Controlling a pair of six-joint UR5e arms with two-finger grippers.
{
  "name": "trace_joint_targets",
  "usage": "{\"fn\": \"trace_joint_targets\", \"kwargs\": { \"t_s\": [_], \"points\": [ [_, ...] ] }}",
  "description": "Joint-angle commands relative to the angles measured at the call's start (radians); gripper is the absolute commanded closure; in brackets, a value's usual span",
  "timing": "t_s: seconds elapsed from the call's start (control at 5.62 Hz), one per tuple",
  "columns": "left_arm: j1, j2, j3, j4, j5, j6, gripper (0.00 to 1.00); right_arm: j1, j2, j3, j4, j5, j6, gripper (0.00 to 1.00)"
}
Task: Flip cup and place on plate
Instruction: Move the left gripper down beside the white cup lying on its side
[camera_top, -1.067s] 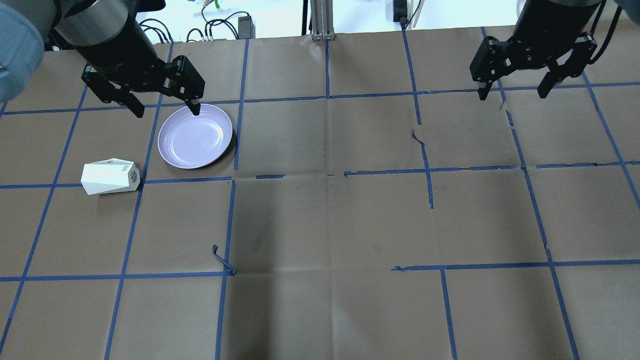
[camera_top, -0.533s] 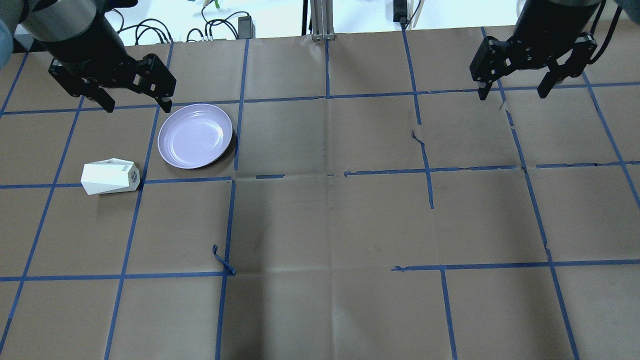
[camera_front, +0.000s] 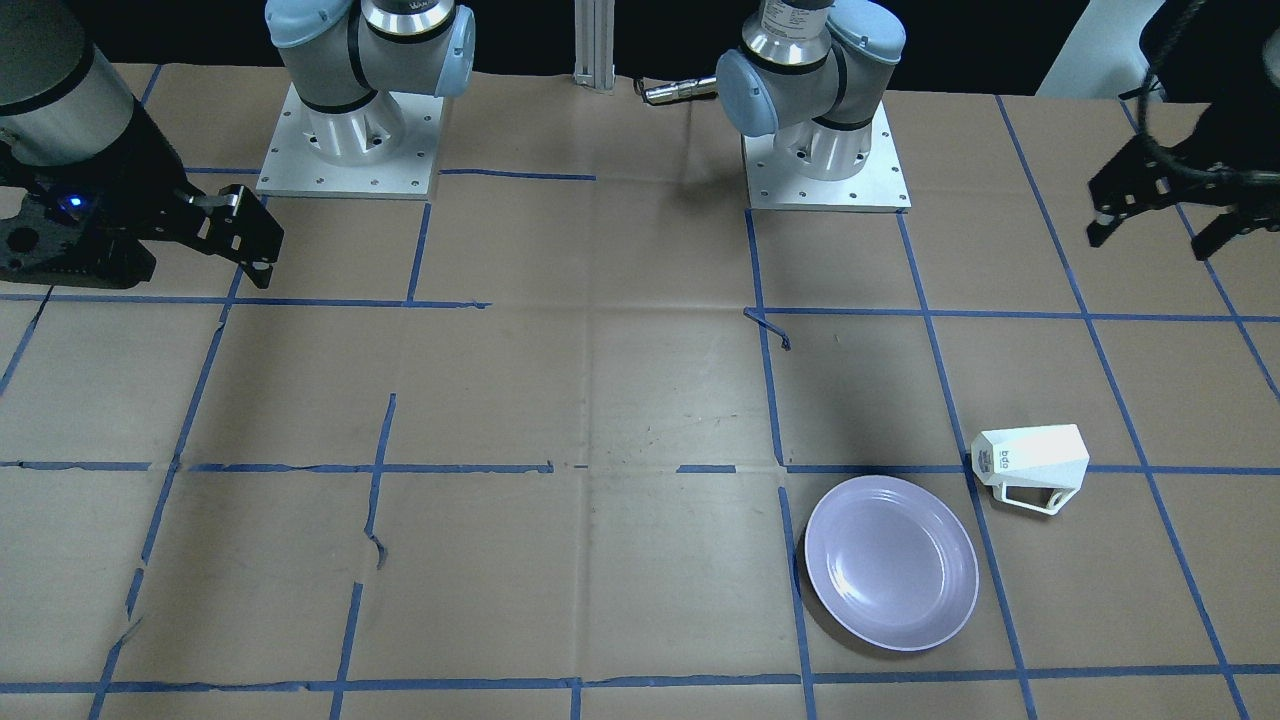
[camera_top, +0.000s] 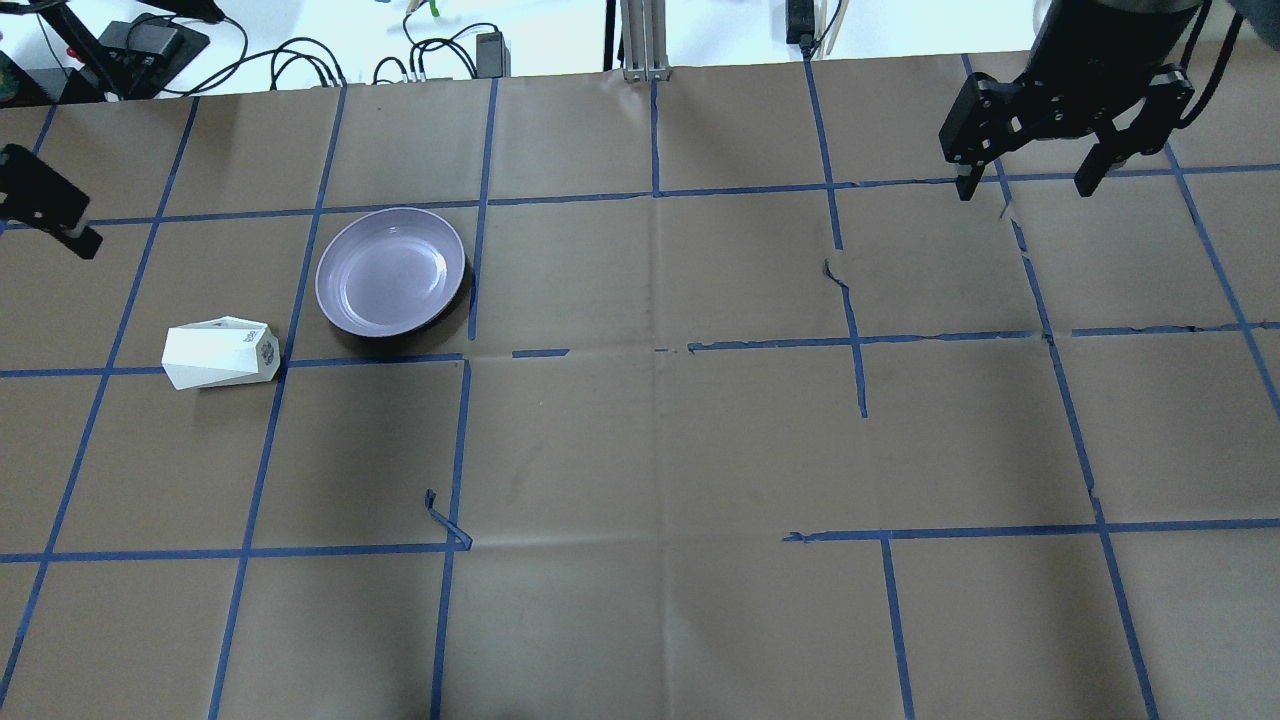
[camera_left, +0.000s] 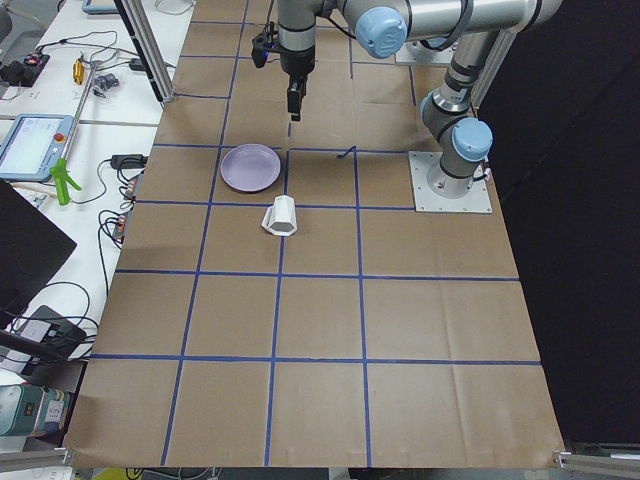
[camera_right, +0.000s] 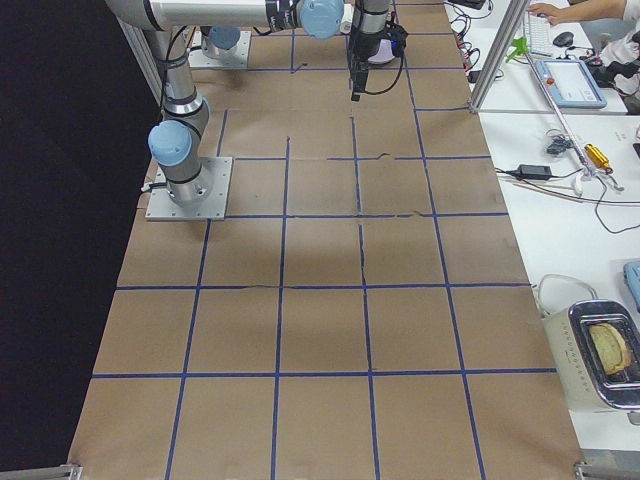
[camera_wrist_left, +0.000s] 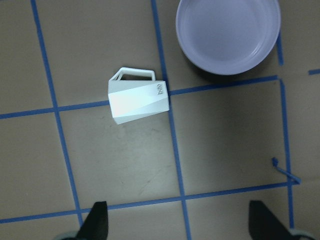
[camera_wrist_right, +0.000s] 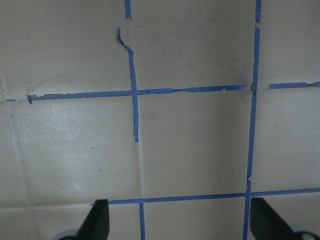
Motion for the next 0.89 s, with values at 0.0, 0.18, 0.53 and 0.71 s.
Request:
{"fn": "trace_joint_targets", "kwargs": {
  "t_s": [0.0,0.18,0.53,0.71],
  "points": [
    [0.246,-0.109,0.02,0.002,-0.106,0.252,0.02,0.0,0.0,0.0,0.0,0.0,0.0,0.0],
    [0.317,-0.197,0.033,0.002,-0.184,0.27,0.02,0.0,0.0,0.0,0.0,0.0,0.0,0.0],
    [0.348,-0.376,0.037,0.013,-0.324,0.314,0.02,0.0,0.0,0.0,0.0,0.0,0.0,0.0],
    [0.348,-0.442,0.035,0.015,-0.381,0.343,0.02,0.0,0.0,0.0,0.0,0.0,0.0,0.0]
  ]
}}
